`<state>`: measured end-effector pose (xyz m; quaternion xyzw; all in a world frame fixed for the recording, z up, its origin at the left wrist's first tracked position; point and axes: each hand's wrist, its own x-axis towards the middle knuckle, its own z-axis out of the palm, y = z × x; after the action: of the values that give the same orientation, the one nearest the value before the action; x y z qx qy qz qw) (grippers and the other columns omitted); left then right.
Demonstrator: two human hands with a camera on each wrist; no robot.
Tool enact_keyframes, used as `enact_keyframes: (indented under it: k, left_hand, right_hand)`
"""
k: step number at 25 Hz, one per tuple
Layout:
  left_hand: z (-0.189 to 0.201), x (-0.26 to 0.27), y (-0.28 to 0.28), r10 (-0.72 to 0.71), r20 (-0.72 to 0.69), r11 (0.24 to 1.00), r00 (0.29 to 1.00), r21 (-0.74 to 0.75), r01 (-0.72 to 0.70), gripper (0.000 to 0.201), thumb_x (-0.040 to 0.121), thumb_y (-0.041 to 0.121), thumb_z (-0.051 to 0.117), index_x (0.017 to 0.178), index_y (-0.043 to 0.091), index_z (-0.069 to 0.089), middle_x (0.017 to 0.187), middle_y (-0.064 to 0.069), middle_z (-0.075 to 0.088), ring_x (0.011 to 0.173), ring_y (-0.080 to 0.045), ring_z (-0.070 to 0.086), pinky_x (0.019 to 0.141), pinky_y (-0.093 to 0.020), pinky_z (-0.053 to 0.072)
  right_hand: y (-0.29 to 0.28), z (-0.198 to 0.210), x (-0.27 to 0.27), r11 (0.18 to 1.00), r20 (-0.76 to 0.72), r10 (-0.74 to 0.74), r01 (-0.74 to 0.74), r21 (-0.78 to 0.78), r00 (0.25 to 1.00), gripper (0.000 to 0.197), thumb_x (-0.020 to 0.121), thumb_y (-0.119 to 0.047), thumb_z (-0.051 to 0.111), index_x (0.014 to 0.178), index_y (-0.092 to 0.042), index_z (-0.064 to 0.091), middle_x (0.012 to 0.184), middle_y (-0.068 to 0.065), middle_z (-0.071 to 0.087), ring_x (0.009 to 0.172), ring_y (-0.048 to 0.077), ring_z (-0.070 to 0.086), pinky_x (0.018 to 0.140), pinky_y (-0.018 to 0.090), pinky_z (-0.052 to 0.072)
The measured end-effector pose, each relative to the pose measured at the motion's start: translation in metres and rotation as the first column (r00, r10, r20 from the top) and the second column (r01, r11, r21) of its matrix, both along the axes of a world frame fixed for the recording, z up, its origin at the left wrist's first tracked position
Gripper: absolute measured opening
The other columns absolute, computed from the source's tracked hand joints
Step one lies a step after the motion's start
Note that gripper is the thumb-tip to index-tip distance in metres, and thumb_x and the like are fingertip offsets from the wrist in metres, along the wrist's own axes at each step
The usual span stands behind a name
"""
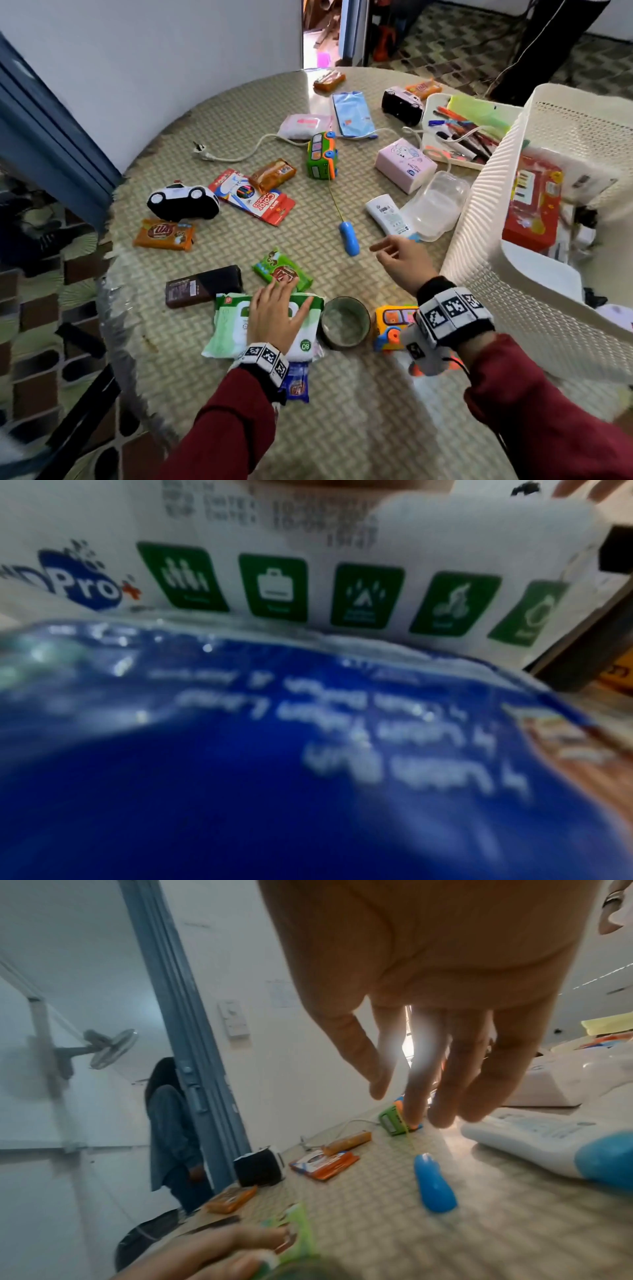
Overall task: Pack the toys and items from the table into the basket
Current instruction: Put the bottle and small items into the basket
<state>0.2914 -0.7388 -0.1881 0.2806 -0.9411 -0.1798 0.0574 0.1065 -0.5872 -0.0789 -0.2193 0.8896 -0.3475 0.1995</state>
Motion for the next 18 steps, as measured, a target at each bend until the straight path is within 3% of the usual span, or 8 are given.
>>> enact_keyframes:
  k: [2, 4, 6, 9, 11, 14, 18]
  left_hand:
    - [-0.005, -0.001, -0.001, 0.003, -0.028, 1.000, 1.000, -0.031, -0.004, 0.071, 0.085, 0.067, 0.021, 0.135, 0.026, 0.053, 0.138, 0.003, 0.054, 0.131, -0.020, 0.045, 0.108, -0.035, 0.021]
    - [-0.011, -0.002, -0.001, 0.008, -0.049, 0.998, 0.999, -0.054, -0.011, 0.065, 0.087, 0.064, 0.027, 0.131, 0.025, 0.056, 0.134, 0.003, 0.058, 0.126, -0.021, 0.051, 0.105, -0.035, 0.022]
    - [-0.012, -0.002, -0.001, 0.018, -0.056, 0.998, 0.998, -0.060, -0.021, 0.063, 0.088, 0.063, 0.028, 0.131, 0.026, 0.057, 0.133, 0.004, 0.058, 0.125, -0.020, 0.052, 0.105, -0.035, 0.024]
    - [-0.011, -0.003, -0.001, 0.033, -0.045, 0.998, 0.998, -0.052, -0.035, 0.061, 0.089, 0.063, 0.030, 0.131, 0.027, 0.057, 0.133, 0.006, 0.058, 0.123, -0.018, 0.052, 0.105, -0.034, 0.026]
    - [-0.011, -0.003, 0.000, 0.042, -0.044, 0.997, 0.998, -0.055, -0.044, 0.059, 0.089, 0.062, 0.033, 0.129, 0.027, 0.058, 0.132, 0.007, 0.059, 0.119, -0.018, 0.054, 0.103, -0.034, 0.026]
    - [-0.012, -0.002, 0.000, 0.047, -0.058, 0.996, 0.997, -0.071, -0.051, 0.057, 0.089, 0.060, 0.034, 0.127, 0.026, 0.060, 0.130, 0.007, 0.060, 0.116, -0.019, 0.056, 0.101, -0.034, 0.028]
    - [-0.012, -0.003, 0.000, 0.049, -0.059, 0.996, 0.997, -0.068, -0.053, 0.057, 0.089, 0.060, 0.034, 0.126, 0.026, 0.060, 0.129, 0.007, 0.060, 0.114, -0.019, 0.057, 0.101, -0.034, 0.028]
  right_hand:
    - [-0.015, -0.007, -0.041, 0.992, -0.054, -0.060, 0.066, 0.109, 0.997, 0.023, 0.088, -0.011, 0.054, 0.107, -0.009, 0.065, 0.099, 0.012, 0.066, 0.095, 0.025, 0.060, 0.081, 0.026, 0.043]
    - [-0.026, -0.021, -0.079, 0.959, -0.095, -0.074, 0.097, 0.265, 0.993, 0.033, 0.088, -0.015, 0.054, 0.120, -0.008, 0.058, 0.121, 0.021, 0.058, 0.116, 0.035, 0.051, 0.099, 0.034, 0.037]
    - [-0.034, -0.039, -0.104, 0.906, -0.078, -0.106, 0.128, 0.404, 0.991, 0.042, 0.089, -0.023, 0.054, 0.129, -0.011, 0.049, 0.132, 0.023, 0.047, 0.124, 0.038, 0.041, 0.105, 0.039, 0.032]
    - [-0.040, -0.061, -0.117, 0.844, -0.075, -0.125, 0.146, 0.515, 0.989, 0.045, 0.090, -0.027, 0.055, 0.131, -0.014, 0.043, 0.135, 0.024, 0.038, 0.126, 0.040, 0.036, 0.104, 0.041, 0.030]
    - [-0.041, -0.070, -0.118, 0.830, -0.107, -0.109, 0.149, 0.538, 0.988, 0.042, 0.089, -0.025, 0.061, 0.126, -0.017, 0.044, 0.130, 0.023, 0.046, 0.124, 0.037, 0.037, 0.101, 0.041, 0.027]
    - [-0.036, -0.076, -0.120, 0.869, -0.085, -0.143, 0.166, 0.466, 0.986, 0.057, 0.077, -0.031, 0.075, 0.121, -0.017, 0.042, 0.121, 0.019, 0.057, 0.121, 0.035, 0.045, 0.098, 0.041, 0.027]
    - [-0.031, -0.075, -0.113, 0.909, -0.007, -0.176, 0.166, 0.383, 0.984, 0.075, 0.067, -0.038, 0.082, 0.126, -0.016, 0.041, 0.126, 0.018, 0.053, 0.118, 0.035, 0.049, 0.096, 0.038, 0.037]
